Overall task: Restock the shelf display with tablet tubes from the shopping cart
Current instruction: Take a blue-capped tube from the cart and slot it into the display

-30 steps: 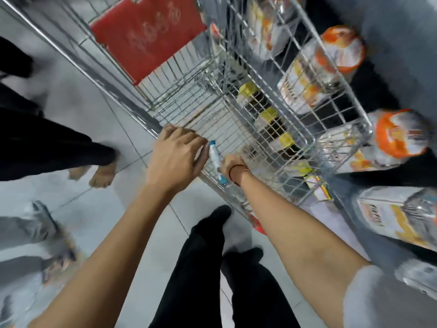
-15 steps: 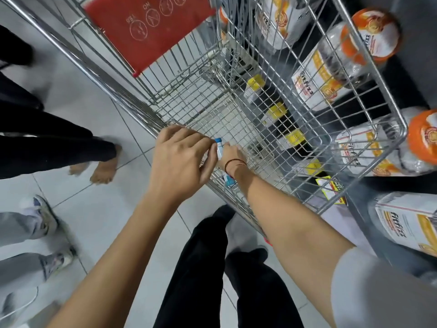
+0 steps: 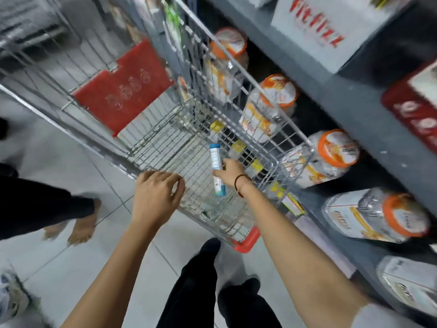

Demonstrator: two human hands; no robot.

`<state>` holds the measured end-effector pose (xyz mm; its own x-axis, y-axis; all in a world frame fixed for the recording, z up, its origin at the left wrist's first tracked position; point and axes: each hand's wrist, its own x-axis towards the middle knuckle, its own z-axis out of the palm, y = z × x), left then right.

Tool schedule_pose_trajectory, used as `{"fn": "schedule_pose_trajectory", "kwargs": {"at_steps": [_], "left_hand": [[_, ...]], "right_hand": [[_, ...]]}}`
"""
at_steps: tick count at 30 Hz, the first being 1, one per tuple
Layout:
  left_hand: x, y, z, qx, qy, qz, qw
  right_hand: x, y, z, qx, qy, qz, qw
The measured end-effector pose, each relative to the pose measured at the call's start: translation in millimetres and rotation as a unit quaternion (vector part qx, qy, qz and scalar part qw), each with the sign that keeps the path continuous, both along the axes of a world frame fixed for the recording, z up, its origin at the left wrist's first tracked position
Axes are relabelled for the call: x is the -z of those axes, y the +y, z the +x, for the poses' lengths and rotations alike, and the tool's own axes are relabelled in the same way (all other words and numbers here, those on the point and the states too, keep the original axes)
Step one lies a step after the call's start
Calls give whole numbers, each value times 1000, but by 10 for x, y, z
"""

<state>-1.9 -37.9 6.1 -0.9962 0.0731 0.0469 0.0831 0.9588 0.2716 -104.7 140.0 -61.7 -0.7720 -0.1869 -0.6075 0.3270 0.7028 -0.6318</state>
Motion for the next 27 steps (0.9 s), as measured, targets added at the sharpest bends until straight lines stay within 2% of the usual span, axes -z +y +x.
{"fn": "schedule_pose_trajectory", "kwargs": {"at_steps": [5, 8, 12, 17, 23, 27], "left_hand": [[-232, 257, -103, 14, -4, 78, 997], [-493, 639, -273, 42, 29, 112, 992], [-867, 1280, -540, 145, 68, 140, 977], [-1199, 2188, -762, 296, 95, 165, 936], [-1276, 3072, -836, 417, 110, 128, 893], [-1214, 3400, -789, 453, 103, 101, 880]], "right_hand": [[-889, 639, 98, 79, 99, -47, 991], [-1447, 1153, 247, 133, 150, -54, 978], [-1979, 1835, 525, 234, 239, -40, 942], [-2352, 2462, 914, 330, 319, -45, 887], [-2497, 2952, 1263, 395, 342, -79, 849], [-2510, 3113, 1415, 428, 343, -177, 817]]}}
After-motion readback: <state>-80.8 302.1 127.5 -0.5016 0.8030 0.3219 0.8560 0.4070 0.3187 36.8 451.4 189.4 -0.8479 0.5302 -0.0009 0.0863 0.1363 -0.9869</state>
